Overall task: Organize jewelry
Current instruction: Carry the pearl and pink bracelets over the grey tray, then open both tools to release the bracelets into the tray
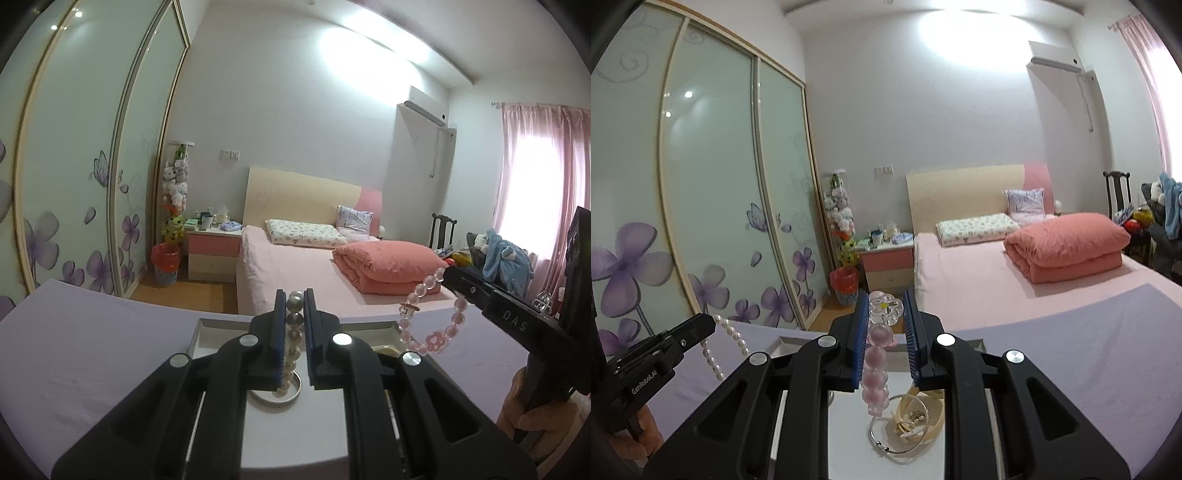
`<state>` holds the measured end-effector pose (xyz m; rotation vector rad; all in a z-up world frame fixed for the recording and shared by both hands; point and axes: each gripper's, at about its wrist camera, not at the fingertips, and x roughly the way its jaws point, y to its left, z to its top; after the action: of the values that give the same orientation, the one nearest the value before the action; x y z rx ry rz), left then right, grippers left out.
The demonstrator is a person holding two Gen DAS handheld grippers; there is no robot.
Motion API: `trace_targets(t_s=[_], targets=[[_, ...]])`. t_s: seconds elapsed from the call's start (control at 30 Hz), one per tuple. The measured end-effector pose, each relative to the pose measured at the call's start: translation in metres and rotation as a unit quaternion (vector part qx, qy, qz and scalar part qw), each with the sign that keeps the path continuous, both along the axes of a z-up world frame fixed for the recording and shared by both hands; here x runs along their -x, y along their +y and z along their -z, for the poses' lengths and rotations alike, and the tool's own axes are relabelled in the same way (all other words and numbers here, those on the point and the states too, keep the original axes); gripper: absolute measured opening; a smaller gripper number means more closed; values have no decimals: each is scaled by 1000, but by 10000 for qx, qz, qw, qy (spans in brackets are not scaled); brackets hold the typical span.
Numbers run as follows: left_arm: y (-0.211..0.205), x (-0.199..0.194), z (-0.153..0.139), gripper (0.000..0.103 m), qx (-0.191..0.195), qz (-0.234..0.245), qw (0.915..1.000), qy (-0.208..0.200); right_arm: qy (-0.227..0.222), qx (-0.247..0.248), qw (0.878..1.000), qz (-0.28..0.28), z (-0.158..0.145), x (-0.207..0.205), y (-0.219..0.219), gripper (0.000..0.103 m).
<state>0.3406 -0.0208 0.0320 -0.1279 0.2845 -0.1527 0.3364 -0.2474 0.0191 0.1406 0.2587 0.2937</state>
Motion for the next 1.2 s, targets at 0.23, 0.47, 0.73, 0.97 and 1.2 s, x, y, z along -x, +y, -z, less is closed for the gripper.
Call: trace_targets(t_s=[0.23, 0.47, 0.73, 0.97, 1.2], targets=[[-2, -24, 12, 10, -38, -4, 9998, 177, 277, 30, 9996, -54, 20, -17, 5, 24], [-6, -34, 24, 10, -60, 36, 9995, 297, 157, 25, 9999, -4, 21, -13, 3, 57], [-11, -50, 40, 11, -57, 72, 9988, 479, 229, -2, 9997, 18, 24, -20, 0, 57], [-6, -53, 49, 16, 25, 24, 9983, 584, 239, -21, 9997, 26, 25, -22, -1, 57], [-3, -50, 50, 16, 55, 18, 9983, 580, 238, 26, 9997, 16, 27, -23, -3, 57]])
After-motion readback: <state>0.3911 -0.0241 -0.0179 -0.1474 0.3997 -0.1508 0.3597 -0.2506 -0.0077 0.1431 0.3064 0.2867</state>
